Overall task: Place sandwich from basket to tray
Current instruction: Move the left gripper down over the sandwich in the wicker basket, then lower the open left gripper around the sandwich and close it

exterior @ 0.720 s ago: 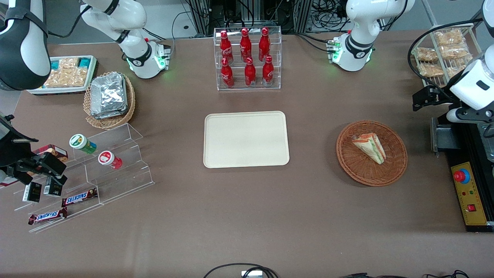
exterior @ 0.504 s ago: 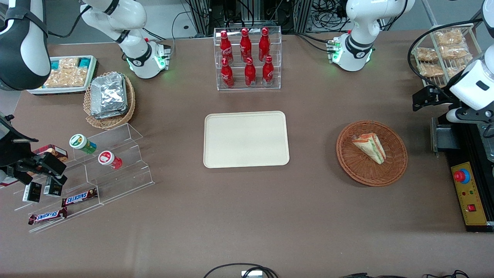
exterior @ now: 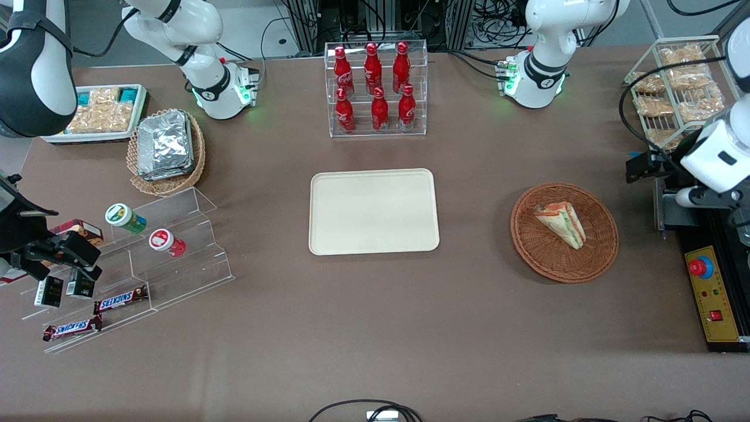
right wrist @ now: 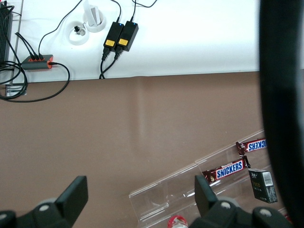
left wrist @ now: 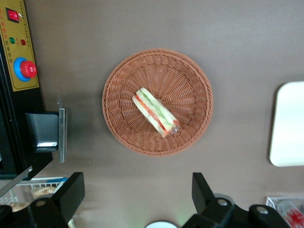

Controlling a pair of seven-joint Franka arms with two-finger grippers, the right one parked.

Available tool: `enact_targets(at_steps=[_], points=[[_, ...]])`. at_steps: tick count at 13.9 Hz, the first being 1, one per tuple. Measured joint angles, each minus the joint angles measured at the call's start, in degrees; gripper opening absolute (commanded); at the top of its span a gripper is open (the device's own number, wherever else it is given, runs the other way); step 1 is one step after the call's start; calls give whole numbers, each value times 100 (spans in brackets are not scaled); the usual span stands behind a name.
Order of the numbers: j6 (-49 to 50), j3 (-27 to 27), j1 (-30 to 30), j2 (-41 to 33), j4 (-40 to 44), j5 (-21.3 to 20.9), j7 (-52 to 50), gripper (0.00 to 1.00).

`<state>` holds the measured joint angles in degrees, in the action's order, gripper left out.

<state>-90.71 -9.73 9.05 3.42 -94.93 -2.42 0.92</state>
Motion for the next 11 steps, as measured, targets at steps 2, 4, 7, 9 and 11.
enact_targets(at_steps=[2,4,7,9,11], points=[[-667,2,31,33,-545,-1,-472,100],[-1335,-2,25,46,-1131,-1,-1104,100],[-2352,-19,19,58,-1985,-2,-2019,100],[-3030,-39,-1,77,-2516,-2,-2713,100],[-3563,-61,-61,121,-2961,-2,-3268,100]])
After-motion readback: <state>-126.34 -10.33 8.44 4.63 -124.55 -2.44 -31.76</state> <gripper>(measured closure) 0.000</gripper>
